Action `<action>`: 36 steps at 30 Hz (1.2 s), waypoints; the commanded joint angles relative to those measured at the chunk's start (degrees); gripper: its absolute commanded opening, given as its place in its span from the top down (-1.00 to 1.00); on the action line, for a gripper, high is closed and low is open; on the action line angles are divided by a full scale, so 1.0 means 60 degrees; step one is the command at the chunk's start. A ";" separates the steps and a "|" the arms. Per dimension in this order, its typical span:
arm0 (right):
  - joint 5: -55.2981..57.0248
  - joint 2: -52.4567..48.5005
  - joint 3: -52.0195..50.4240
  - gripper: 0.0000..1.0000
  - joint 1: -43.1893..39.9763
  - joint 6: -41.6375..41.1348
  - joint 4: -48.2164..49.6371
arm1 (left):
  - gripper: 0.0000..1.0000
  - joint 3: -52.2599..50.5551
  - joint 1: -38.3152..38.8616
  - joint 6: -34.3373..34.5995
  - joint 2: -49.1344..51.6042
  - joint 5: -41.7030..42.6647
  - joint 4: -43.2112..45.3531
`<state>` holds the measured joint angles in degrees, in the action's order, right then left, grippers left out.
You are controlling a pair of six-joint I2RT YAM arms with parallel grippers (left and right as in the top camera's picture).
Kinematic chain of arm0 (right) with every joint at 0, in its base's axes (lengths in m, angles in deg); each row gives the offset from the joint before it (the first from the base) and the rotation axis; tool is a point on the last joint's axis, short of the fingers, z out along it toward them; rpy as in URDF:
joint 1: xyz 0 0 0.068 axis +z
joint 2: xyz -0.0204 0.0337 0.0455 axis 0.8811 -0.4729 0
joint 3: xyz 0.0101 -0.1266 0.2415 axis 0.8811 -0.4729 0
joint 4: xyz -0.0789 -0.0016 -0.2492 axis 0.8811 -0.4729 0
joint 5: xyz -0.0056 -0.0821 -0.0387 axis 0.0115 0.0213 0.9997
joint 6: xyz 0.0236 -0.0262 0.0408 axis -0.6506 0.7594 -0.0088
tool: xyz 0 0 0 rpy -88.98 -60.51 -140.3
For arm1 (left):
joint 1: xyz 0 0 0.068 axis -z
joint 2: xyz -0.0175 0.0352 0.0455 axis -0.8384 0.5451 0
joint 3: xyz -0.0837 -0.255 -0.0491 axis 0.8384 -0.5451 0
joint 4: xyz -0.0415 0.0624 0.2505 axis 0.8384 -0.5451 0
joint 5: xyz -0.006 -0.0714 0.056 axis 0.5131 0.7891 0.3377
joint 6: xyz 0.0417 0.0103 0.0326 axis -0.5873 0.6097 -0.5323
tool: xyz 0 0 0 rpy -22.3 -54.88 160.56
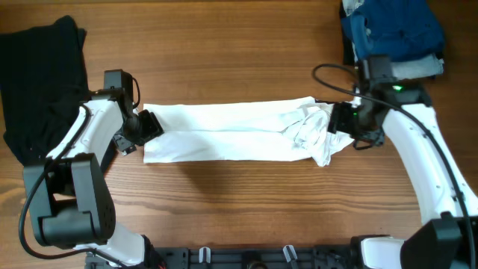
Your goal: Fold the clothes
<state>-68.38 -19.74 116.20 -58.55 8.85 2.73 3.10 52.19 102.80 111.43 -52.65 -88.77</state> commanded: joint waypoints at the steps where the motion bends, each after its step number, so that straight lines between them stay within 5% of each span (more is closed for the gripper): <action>1: -0.0076 0.0189 -0.0426 -0.30 -0.0331 -0.1563 -0.0557 | -0.43 -0.0073 0.0025 0.0018 -0.0051 0.0004 0.0131; 9: -0.1789 0.0189 -0.3067 0.03 -0.0328 -0.2397 0.1555 | -0.43 -0.0073 0.0025 0.0015 -0.0051 0.0004 0.0277; 22: -0.2659 0.0164 -0.4867 0.08 -0.0317 -0.2626 0.4368 | -0.43 -0.0073 0.0025 0.0018 -0.0051 0.0004 0.0270; 26: -0.2656 0.0164 -0.5253 0.31 -0.0317 -0.2623 0.4732 | -0.44 -0.0073 0.0025 0.0018 -0.0051 0.0004 0.0280; 31: -0.1869 0.0164 -0.5202 0.92 -0.0372 -0.2065 0.4794 | -0.44 -0.0073 0.0025 0.0018 -0.0051 0.0004 0.0339; 36: -0.0645 0.0168 -0.4105 0.91 -0.0772 -0.1461 0.3592 | -0.44 -0.0073 0.0025 0.0015 -0.0051 0.0004 0.0346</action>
<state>-79.11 -19.01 86.56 -61.52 -3.57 26.93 3.08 52.19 102.80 111.43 -52.65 -86.87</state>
